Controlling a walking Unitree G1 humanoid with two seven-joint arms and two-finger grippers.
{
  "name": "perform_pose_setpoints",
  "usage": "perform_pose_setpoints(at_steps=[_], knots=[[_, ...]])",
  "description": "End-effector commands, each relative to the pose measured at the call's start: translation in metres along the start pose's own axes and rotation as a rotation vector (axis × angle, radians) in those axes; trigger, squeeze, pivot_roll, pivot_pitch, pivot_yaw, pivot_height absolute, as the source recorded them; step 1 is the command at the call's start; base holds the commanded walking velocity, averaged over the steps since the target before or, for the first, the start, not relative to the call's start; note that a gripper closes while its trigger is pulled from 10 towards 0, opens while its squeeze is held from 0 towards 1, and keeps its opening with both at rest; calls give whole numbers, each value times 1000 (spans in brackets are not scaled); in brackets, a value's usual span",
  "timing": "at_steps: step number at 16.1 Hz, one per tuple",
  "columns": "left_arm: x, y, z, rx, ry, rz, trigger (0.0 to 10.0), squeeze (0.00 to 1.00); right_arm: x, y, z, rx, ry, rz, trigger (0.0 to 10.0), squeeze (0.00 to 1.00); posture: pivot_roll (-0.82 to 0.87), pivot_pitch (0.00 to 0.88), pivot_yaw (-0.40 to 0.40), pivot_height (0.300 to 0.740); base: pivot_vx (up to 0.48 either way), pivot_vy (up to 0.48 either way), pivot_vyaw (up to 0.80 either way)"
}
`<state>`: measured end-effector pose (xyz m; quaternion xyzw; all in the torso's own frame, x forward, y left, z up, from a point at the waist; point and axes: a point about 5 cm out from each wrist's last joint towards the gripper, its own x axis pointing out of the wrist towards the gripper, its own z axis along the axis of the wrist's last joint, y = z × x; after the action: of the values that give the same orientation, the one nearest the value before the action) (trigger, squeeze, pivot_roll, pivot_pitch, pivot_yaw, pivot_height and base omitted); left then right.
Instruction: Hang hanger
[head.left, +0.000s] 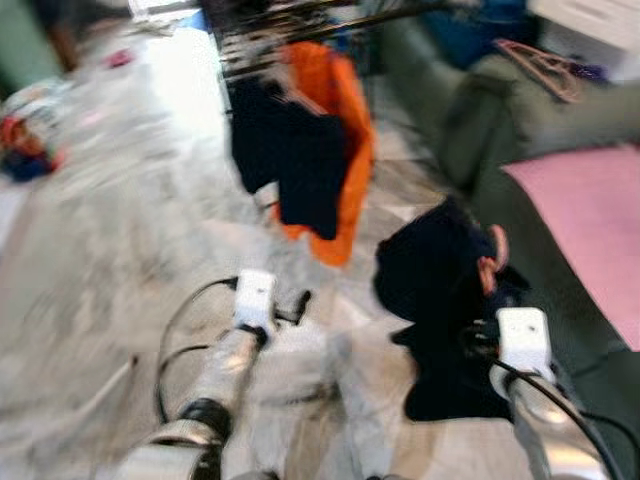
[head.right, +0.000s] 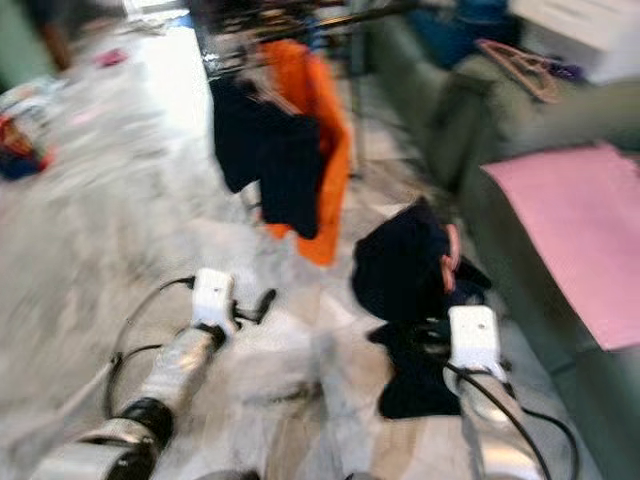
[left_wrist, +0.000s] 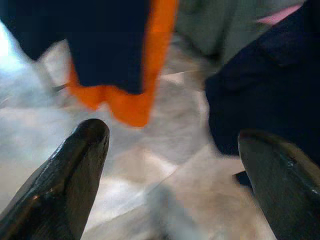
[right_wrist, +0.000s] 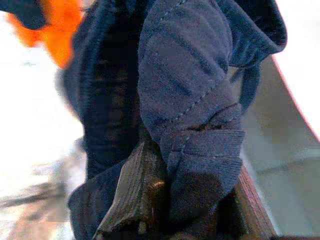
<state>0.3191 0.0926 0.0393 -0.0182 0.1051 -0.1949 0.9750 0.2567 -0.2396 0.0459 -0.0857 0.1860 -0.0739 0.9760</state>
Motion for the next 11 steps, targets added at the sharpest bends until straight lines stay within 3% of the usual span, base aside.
perform_pose_setpoints(at_steps=[1, 3, 8, 11], knots=[[-3, 7, -2, 9, 17, 7, 10000, 0, 2, 1, 13, 13, -53, -3, 10000, 0, -226, 125, 42, 740, 480, 0, -725], [-3, 4, -3, 6, 17, -1, 10000, 0, 2, 0, 13, 14, -54, -9, 10000, 0, -228, 123, 40, 740, 480, 0, -672], [-3, 2, -5, 0, 24, -8, 10000, 0, 1, 1, 13, 3, -61, -14, 10000, 0, -231, 115, 35, 740, 480, 0, 0], [-2, 0, -5, -5, 29, -10, 10000, 0, 1, 1, 14, -3, -67, -11, 10000, 0, -235, 112, 33, 740, 480, 0, 658]])
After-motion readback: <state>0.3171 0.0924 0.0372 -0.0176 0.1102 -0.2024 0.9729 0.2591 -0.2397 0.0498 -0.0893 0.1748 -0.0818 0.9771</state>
